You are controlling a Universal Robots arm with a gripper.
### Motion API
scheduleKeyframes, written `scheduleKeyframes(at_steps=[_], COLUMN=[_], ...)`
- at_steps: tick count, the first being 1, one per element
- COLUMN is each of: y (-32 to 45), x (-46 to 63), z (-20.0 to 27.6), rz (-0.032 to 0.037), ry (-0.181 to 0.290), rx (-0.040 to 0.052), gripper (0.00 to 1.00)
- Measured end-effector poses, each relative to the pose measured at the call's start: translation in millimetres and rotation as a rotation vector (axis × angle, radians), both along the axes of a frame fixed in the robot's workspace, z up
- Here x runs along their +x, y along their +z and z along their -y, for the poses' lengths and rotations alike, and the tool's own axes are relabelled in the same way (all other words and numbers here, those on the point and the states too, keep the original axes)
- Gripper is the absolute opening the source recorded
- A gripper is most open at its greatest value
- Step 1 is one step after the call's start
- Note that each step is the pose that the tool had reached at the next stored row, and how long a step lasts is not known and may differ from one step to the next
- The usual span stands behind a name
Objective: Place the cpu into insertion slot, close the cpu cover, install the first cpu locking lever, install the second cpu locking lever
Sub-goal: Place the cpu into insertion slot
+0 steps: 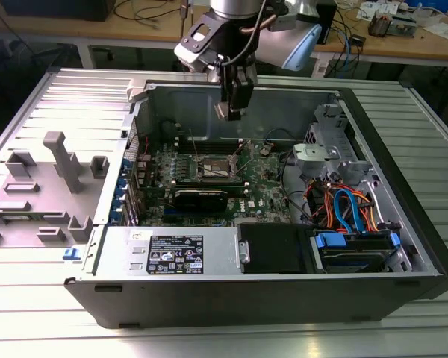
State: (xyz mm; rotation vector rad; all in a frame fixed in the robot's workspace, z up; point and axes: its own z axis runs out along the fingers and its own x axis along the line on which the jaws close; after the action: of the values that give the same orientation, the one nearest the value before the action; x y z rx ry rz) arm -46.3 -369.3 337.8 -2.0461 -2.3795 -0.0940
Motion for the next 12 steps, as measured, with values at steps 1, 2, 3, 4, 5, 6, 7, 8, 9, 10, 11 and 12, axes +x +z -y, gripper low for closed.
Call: scheduleKeyframes(at_steps=[1, 2, 3, 4, 5, 6, 7, 8, 9, 10, 11, 12], y=[-2.4, -2.8, -2.9, -3.0, -3.1, -3.5, -4.2, -4.5, -4.8, -5.1, -5.9, -6.5], x=[-1.2, -3.9, -5.9, -7.2, -7.7, -7.7, -7.7, -7.7, -7.9, -8.1, -8.1, -8.2], z=[0.0, 0.0, 0.0, -0.1, -0.1, 0.0, 0.0, 0.0, 0.0, 0.0, 0.0, 0.0], rz=[0.0000, -0.0001, 0.0000, -0.0001, -0.0002, -0.0003, -0.0001, -0.0002, -0.0001, -0.0002, -0.0004, -0.0009], ry=[-0.048, -0.048, -0.050, -0.052, -0.056, -0.067, -0.085, -0.096, -0.106, -0.111, -0.111, -0.111], rx=[-0.0001, -0.0001, 0.0002, 0.0002, 0.0000, 0.0000, 0.0001, 0.0001, 0.0001, 0.0000, 0.0001, 0.0001], gripper=[0.55, 0.55, 0.55, 0.55, 0.55, 0.55, 0.55, 0.55, 0.55, 0.55, 0.55, 0.55])
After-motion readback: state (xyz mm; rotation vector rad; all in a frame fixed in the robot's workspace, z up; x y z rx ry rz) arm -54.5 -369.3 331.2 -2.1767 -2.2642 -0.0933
